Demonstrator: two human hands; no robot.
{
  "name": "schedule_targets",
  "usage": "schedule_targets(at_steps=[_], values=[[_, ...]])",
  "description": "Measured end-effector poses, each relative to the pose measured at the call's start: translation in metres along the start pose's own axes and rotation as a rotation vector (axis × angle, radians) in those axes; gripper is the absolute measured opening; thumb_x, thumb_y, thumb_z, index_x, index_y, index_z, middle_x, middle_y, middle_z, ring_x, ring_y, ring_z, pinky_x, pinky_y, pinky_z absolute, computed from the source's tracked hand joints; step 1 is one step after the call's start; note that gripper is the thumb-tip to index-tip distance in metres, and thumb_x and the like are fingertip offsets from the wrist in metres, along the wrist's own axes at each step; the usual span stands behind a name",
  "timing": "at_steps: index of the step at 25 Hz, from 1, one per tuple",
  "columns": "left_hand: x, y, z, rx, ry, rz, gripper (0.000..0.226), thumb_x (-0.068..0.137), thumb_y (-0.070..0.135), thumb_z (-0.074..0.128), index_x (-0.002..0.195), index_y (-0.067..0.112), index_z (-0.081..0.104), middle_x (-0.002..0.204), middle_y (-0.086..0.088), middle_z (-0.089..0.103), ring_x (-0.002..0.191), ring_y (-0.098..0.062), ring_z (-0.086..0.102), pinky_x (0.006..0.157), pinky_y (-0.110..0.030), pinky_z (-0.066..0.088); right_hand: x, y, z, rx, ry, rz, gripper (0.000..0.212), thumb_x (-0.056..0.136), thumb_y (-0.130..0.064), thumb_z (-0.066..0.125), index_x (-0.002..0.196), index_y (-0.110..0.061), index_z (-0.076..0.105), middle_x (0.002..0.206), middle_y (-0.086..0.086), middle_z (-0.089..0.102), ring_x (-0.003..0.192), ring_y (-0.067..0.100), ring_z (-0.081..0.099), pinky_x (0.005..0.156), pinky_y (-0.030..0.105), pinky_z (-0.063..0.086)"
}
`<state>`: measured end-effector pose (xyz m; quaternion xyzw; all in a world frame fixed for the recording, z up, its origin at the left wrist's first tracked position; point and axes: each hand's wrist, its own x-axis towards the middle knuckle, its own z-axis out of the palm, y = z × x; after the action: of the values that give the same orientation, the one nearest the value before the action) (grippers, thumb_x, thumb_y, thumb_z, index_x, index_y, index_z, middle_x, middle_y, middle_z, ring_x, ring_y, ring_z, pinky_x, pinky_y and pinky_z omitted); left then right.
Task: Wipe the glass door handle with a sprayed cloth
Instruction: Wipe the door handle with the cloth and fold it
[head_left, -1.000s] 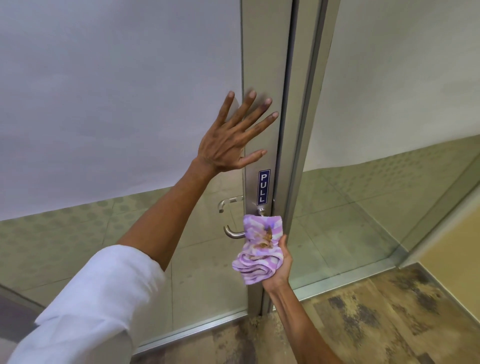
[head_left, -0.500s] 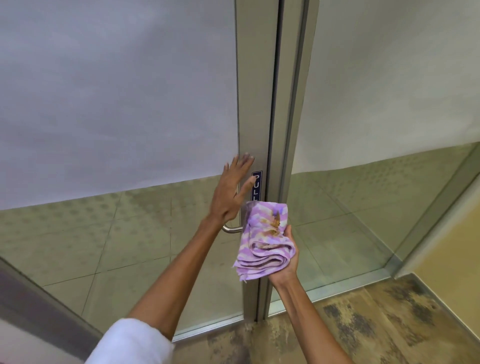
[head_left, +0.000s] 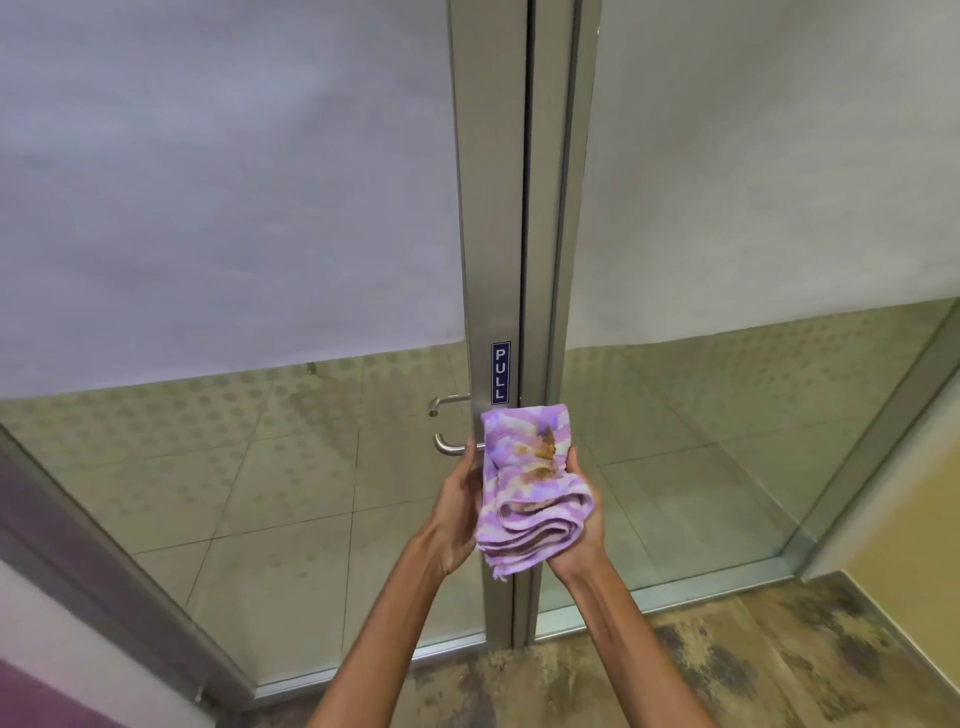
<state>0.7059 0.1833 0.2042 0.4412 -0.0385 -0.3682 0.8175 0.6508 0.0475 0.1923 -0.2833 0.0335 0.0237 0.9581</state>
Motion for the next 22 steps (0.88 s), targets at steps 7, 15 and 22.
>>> schedule_targets(at_steps=[7, 15, 22], values=[[-0.032, -0.003, 0.004, 0.198, -0.013, 0.075, 0.056, 0.1, 0.038, 0.062, 0.142, 0.001, 0.058, 0.137, -0.019, 0.068, 0.122, -0.032, 0.069, 0.103, -0.041, 0.056, -0.031, -0.012, -0.006, -0.312, 0.127, -0.107, 0.066, 0.099, -0.056, 0.042, 0.139, -0.005, 0.055, 0.135, 0.023, 0.063, 0.123, 0.038, 0.062, 0.096, 0.047, 0.057], [-0.076, -0.008, 0.002, 0.211, 0.158, 0.089, 0.033, 0.09, 0.006, 0.075, 0.123, 0.004, 0.068, 0.108, -0.019, 0.08, 0.083, -0.029, 0.08, 0.069, -0.035, 0.066, -0.075, -0.017, 0.01, -0.646, 0.139, -0.026, 0.041, 0.096, -0.041, 0.057, 0.128, -0.017, 0.065, 0.123, 0.012, 0.073, 0.108, 0.029, 0.072, 0.085, 0.037, 0.061], [-0.169, -0.014, -0.021, 0.196, -0.023, 0.051, 0.056, 0.079, -0.003, 0.073, 0.133, 0.001, 0.059, 0.119, -0.022, 0.075, 0.095, -0.032, 0.078, 0.078, -0.037, 0.066, -0.151, 0.022, 0.031, -0.746, 0.06, 0.061, 0.046, 0.085, -0.011, 0.059, 0.13, -0.021, 0.062, 0.129, 0.015, 0.07, 0.106, 0.03, 0.065, 0.082, 0.042, 0.049]])
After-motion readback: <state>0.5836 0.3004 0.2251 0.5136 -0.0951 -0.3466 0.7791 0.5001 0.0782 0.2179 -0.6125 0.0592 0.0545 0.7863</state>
